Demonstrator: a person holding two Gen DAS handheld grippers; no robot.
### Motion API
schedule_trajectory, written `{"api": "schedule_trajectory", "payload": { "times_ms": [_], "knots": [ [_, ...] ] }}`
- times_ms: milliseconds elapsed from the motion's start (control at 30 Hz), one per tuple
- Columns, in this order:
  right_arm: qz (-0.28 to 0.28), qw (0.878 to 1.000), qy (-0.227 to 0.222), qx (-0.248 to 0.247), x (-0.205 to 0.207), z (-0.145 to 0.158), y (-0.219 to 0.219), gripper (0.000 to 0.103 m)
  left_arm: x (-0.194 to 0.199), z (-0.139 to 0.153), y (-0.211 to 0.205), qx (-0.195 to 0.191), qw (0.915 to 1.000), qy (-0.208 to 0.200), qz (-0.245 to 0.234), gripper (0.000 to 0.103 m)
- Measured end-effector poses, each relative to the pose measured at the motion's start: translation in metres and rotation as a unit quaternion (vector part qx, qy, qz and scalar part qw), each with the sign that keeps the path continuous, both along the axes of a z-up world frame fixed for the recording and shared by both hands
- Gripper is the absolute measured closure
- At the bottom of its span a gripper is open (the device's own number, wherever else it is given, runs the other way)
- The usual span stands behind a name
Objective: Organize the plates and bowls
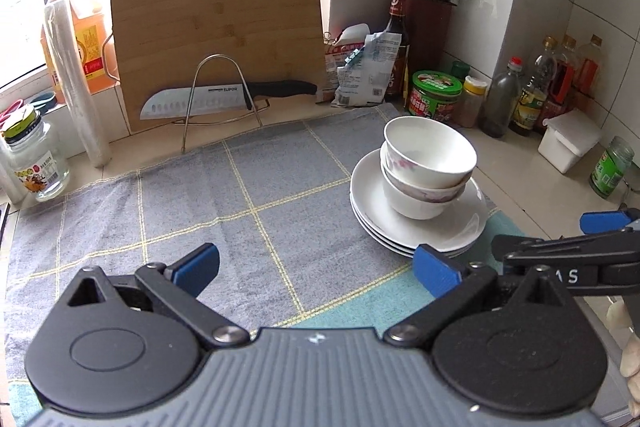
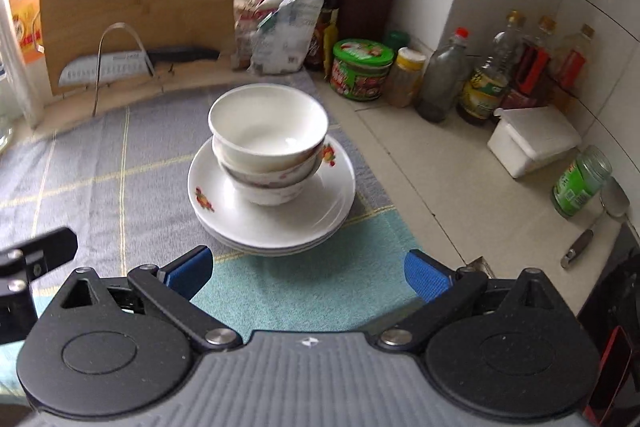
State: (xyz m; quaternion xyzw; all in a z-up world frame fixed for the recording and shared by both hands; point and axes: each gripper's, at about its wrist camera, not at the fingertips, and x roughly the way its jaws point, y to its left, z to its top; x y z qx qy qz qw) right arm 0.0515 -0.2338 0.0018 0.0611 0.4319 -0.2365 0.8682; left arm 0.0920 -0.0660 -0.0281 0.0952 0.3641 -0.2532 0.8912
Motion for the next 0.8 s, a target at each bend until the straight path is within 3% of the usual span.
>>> {"api": "schedule_trajectory", "payload": {
  "times_ms": [233,800],
  "knots": [
    [-0.015,0.999,-0.035,0.008,-0.019,0.016,-0.006,0.000,-0.011,0.013,-0.008,0.007,0.9999,-0.001,0.015,0.001],
    [-0.015,0.998,-0.057,0.020,-0.032,0.023,-0.009,0.000,-0.025,0.024,-0.014,0.005,0.9995,-0.009,0.031,0.001]
  ]
}}
